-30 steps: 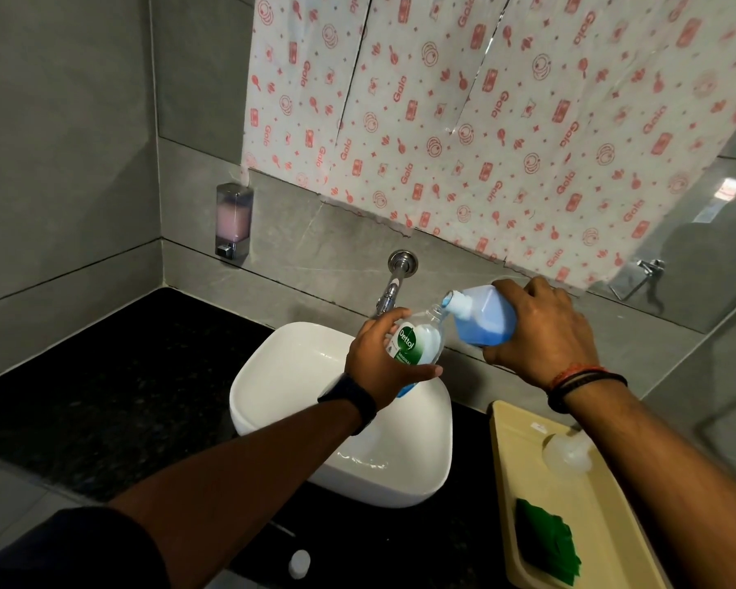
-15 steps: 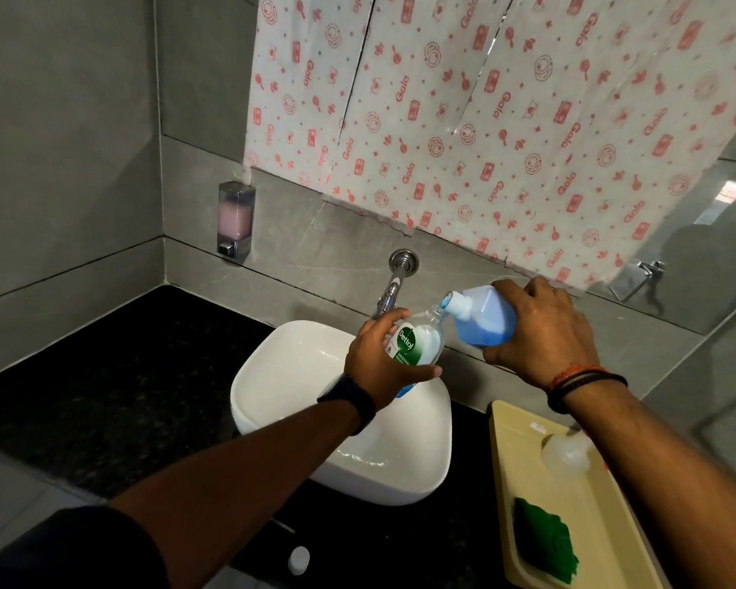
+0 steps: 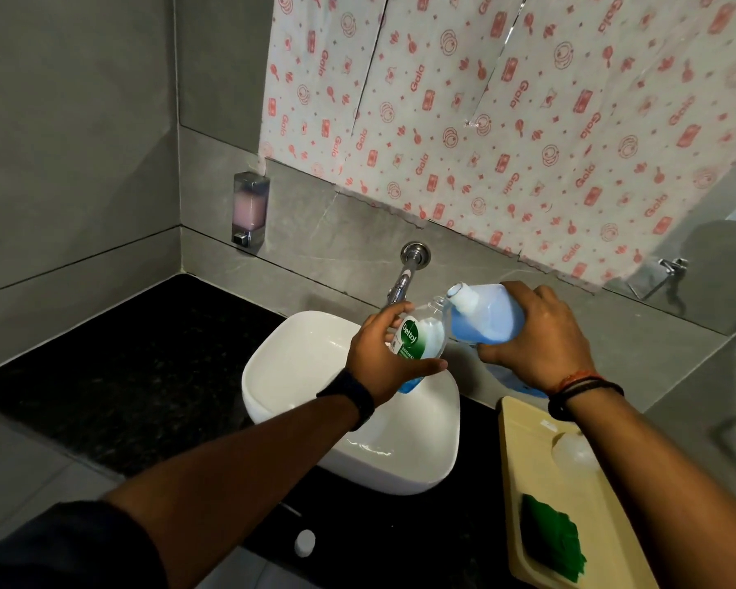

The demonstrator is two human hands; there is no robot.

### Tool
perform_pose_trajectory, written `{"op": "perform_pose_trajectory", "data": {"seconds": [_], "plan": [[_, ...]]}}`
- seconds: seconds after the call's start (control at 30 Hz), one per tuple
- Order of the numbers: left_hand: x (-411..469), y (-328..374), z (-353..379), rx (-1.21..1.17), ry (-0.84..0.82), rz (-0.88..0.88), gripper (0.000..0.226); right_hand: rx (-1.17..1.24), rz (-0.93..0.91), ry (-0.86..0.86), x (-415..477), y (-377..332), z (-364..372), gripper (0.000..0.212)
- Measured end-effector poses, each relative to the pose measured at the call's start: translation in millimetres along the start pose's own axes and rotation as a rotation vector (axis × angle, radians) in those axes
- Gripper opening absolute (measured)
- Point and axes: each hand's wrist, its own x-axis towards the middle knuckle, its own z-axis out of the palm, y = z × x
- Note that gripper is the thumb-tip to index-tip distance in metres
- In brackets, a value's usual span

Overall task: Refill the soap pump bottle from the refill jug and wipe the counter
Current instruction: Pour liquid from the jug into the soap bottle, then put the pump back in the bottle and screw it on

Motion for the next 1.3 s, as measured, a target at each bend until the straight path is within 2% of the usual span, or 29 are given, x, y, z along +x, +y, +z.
{"op": "perform_pose_trajectory", "data": {"seconds": [0.17, 0.33, 0.47, 0.67, 1.0, 1.3], "plan": [[-5, -14, -18, -0.005, 0.122, 0.004, 0.071, 0.404, 0.042, -0.026, -5, 7, 26, 0.067], [-19, -42, -63, 0.077, 0.268, -0.029, 0.083, 0.738, 0.131, -0.144, -23, 6, 61, 0.056], [-39, -71, -112, 0.212, 0.363, -0.067, 0.075, 0.726, 0.155, -0.239, -48, -2, 94, 0.061], [-61, -119, -177, 0.293, 0.447, -0.136, 0.071, 0.788, 0.181, -0.395, -99, -8, 146, 0.066], [-84, -209, -218, 0.361, 0.475, -0.29, 0.074, 0.928, 0.375, -0.426, -168, 5, 225, 0.066], [-94, -269, -228, 0.446, 0.519, -0.314, 0.074, 0.98, 0.395, -0.373, -192, 49, 270, 0.072]]}}
